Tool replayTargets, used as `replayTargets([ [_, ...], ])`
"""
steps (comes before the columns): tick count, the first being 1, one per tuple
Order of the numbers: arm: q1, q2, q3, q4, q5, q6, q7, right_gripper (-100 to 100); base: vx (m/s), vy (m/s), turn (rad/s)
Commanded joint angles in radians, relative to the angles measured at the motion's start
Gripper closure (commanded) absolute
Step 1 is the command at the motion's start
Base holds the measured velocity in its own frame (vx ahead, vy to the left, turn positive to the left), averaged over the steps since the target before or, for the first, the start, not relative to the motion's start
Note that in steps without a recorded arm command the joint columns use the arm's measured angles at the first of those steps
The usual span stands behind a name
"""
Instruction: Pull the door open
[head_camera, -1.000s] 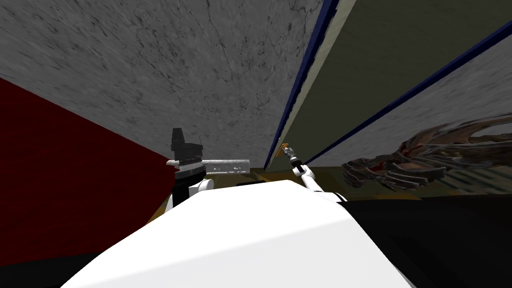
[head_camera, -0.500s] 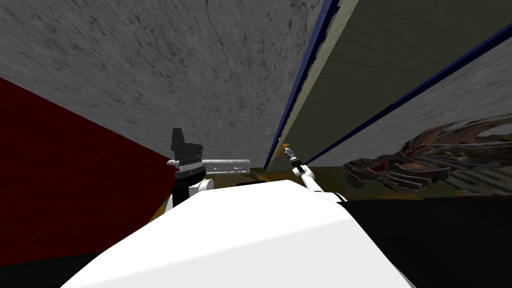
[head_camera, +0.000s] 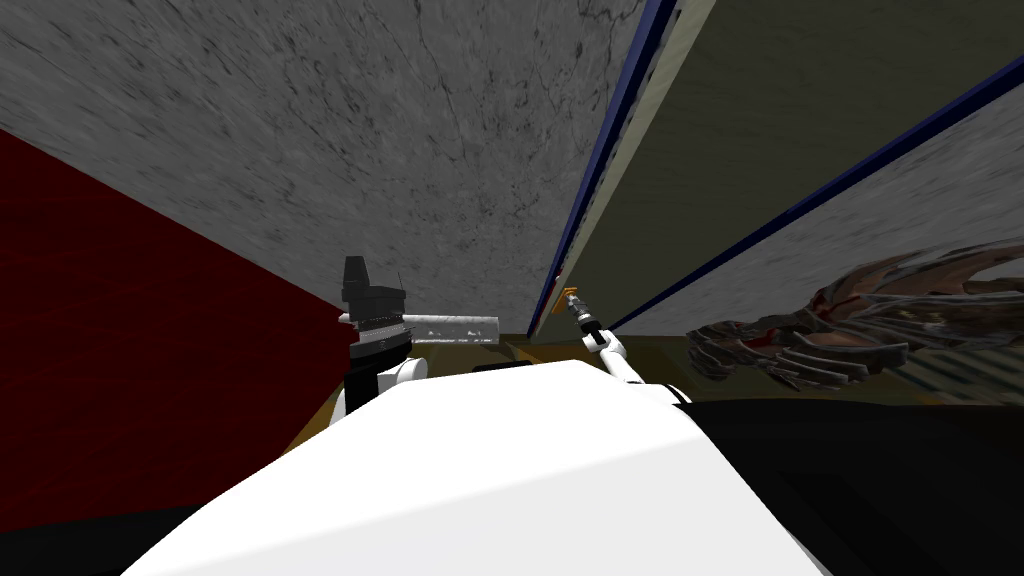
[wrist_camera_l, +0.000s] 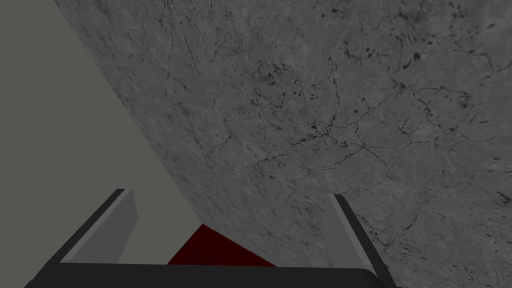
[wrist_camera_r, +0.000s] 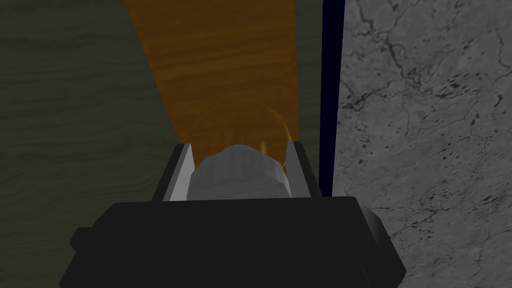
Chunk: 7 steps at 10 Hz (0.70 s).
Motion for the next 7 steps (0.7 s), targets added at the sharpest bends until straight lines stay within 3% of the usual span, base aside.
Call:
replayTargets([
  [1,0.001,-0.001,0.003,-0.010,-0.029,0.004,-0.038,100,-0.077,-0.070,0.059],
  [5,-0.003,0.013,0.033,-0.029,-0.124,0.016,-0.153,100,-0.078,-0.073,0.070],
  [6,-0.003,0.013,0.033,-0.029,-0.124,0.016,-0.159,100,-0.055,-0.049,0.032],
  [7,-0.004,0.017,0.042,-0.035,-0.152,0.020,-0.194,100,-0.065,-0.054,0.045],
])
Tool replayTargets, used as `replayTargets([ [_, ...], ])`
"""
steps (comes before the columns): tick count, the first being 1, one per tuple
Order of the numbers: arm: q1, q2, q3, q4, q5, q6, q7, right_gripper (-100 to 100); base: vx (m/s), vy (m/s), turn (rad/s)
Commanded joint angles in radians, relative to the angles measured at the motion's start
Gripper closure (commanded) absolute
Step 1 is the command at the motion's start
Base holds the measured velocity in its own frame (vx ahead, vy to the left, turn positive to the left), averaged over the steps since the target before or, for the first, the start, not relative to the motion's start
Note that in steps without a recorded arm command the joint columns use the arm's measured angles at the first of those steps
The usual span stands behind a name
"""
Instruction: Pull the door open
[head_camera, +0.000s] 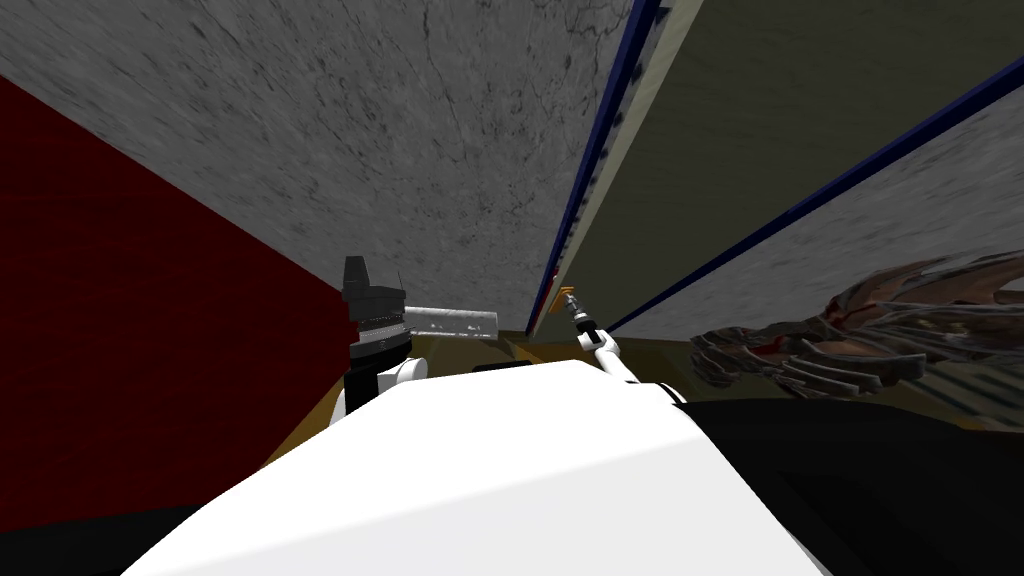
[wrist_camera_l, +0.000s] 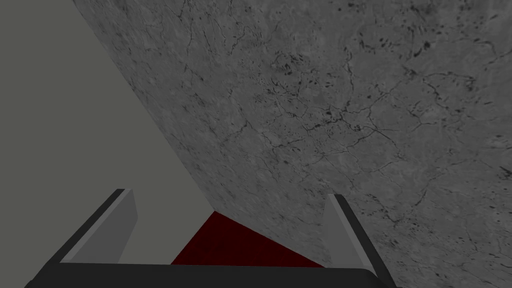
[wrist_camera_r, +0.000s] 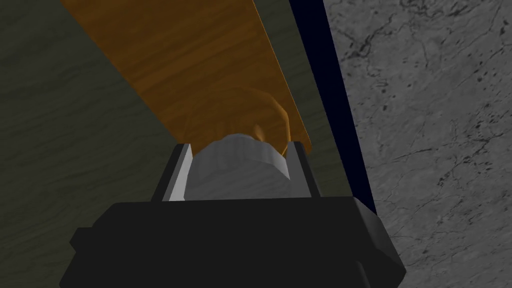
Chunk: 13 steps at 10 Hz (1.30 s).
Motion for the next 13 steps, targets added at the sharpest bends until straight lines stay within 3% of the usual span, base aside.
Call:
replayTargets([
  [1,-0.001,-0.003,0.002,-0.018,-0.047,0.012,-0.050,100,-0.080,-0.062,0.076],
  [2,-0.001,-0.003,0.002,-0.018,-0.047,0.012,-0.057,100,-0.049,-0.049,0.038],
  [4,-0.003,0.006,0.022,-0.031,-0.108,0.021,-0.118,100,-0.069,-0.066,0.074],
  [5,-0.003,0.006,0.022,-0.031,-0.110,0.021,-0.128,100,-0.062,-0.062,0.045],
  [7,-0.006,0.016,0.043,-0.044,-0.173,0.030,-0.188,100,-0.057,-0.056,0.070],
  [8,-0.006,0.016,0.043,-0.044,-0.177,0.030,-0.201,100,-0.050,-0.054,0.046],
  [13,-0.012,0.037,0.089,-0.074,-0.315,0.049,-0.338,100,-0.062,-0.058,0.070],
])
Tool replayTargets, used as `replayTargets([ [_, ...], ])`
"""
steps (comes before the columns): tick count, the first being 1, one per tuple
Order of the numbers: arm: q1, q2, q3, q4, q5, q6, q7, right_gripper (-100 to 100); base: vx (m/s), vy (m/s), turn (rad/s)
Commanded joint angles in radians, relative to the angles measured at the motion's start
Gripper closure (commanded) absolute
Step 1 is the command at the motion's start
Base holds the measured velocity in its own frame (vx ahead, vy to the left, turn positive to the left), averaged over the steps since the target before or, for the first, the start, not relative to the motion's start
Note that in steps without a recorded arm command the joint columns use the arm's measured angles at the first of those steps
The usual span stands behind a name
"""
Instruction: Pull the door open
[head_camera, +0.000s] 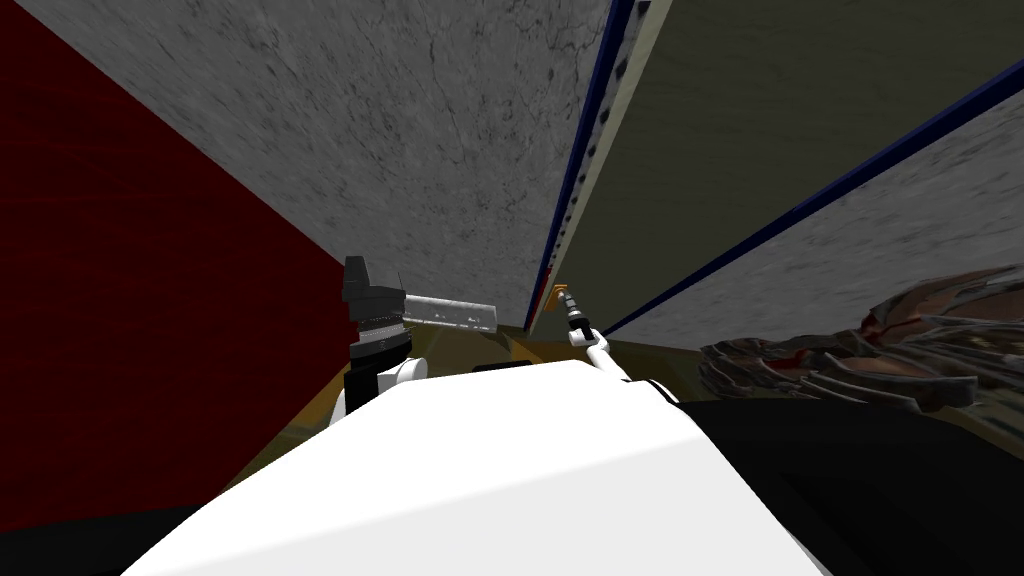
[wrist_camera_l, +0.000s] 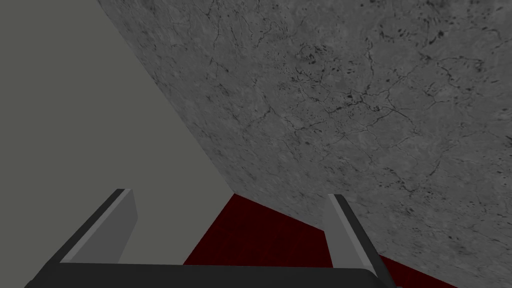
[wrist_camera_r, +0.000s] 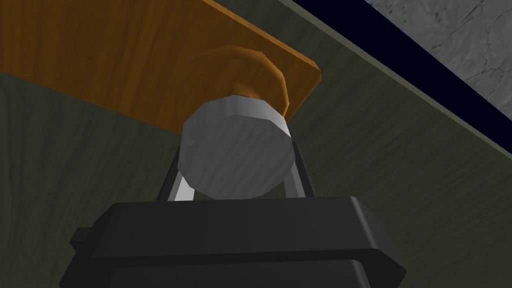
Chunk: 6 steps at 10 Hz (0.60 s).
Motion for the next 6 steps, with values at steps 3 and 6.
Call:
replayTargets([
  [3,-0.003,0.012,0.026,-0.032,-0.097,0.015,-0.095,100,-0.071,-0.053,0.065],
  [6,-0.006,0.023,0.051,-0.048,-0.175,0.026,-0.167,100,-0.063,-0.062,0.072],
])
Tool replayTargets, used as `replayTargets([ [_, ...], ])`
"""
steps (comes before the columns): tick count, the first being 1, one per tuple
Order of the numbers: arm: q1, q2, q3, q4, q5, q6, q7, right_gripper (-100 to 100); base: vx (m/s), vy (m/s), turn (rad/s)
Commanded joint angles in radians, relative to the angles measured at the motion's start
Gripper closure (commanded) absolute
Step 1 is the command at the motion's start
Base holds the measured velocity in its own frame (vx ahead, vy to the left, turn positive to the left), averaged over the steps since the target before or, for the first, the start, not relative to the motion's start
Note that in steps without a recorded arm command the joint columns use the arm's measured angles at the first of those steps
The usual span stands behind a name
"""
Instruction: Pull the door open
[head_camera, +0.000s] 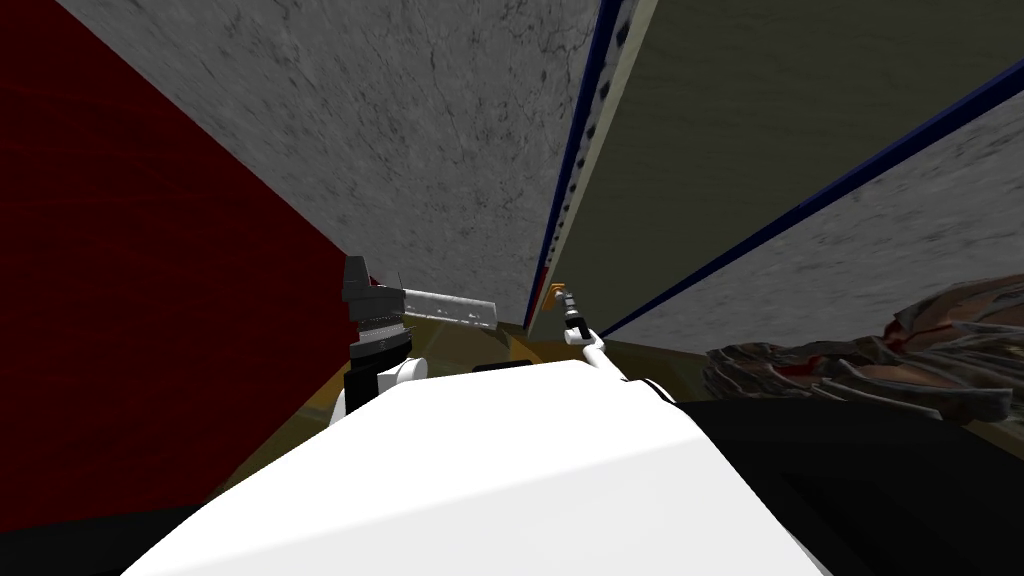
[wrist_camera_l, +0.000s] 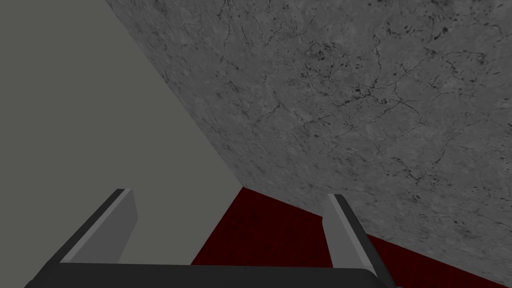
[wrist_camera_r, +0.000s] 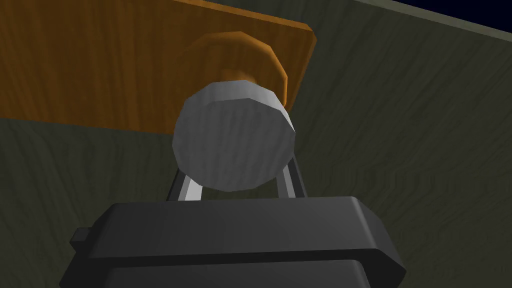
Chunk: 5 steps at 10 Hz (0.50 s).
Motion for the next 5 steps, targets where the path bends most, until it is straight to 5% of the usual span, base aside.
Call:
replayTargets([
  [1,-0.004,0.006,0.006,-0.015,-0.031,-0.002,-0.029,100,-0.056,-0.046,0.056],
  [5,-0.009,0.023,0.044,-0.040,-0.151,0.014,-0.140,100,-0.066,-0.046,0.064],
])
